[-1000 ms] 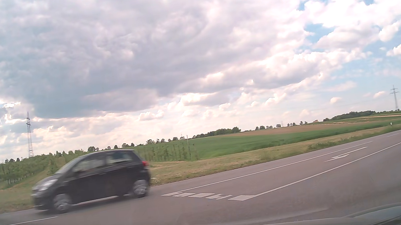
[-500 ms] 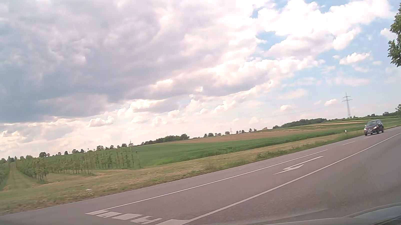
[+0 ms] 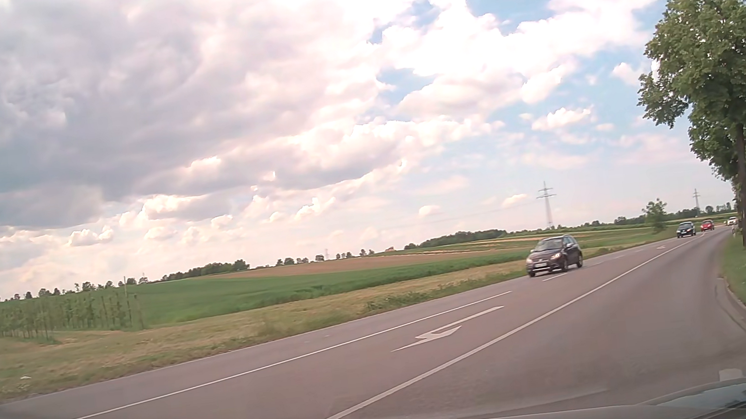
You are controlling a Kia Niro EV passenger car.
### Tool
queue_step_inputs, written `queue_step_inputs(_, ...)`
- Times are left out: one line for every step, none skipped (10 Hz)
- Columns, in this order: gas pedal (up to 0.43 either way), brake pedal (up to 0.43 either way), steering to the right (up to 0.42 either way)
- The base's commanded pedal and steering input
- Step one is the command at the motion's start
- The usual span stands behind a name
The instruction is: Follow the waypoints while adhering to traffic rules and regulations
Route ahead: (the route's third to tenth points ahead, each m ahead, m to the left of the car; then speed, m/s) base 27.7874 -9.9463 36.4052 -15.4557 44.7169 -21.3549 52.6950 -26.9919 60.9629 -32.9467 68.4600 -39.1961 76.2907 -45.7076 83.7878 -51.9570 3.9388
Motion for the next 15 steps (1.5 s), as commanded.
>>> queue_step_inputs(0.311, 0.018, 0.352)
queue_step_inputs(0.311, 0.018, 0.353)
queue_step_inputs(0.311, 0.018, 0.351)
queue_step_inputs(0.311, 0.018, 0.345)
queue_step_inputs(0.319, 0.018, 0.327)
queue_step_inputs(0.319, 0.018, 0.295)
queue_step_inputs(0.331, 0.018, 0.246)
queue_step_inputs(0.331, 0.018, 0.215)
queue_step_inputs(0.331, 0.018, 0.184)
queue_step_inputs(0.331, 0.018, 0.169)
queue_step_inputs(0.331, 0.018, 0.159)
queue_step_inputs(0.331, 0.018, 0.152)
queue_step_inputs(0.331, 0.018, 0.145)
queue_step_inputs(0.331, 0.018, 0.14)
queue_step_inputs(0.331, 0.018, 0.139)
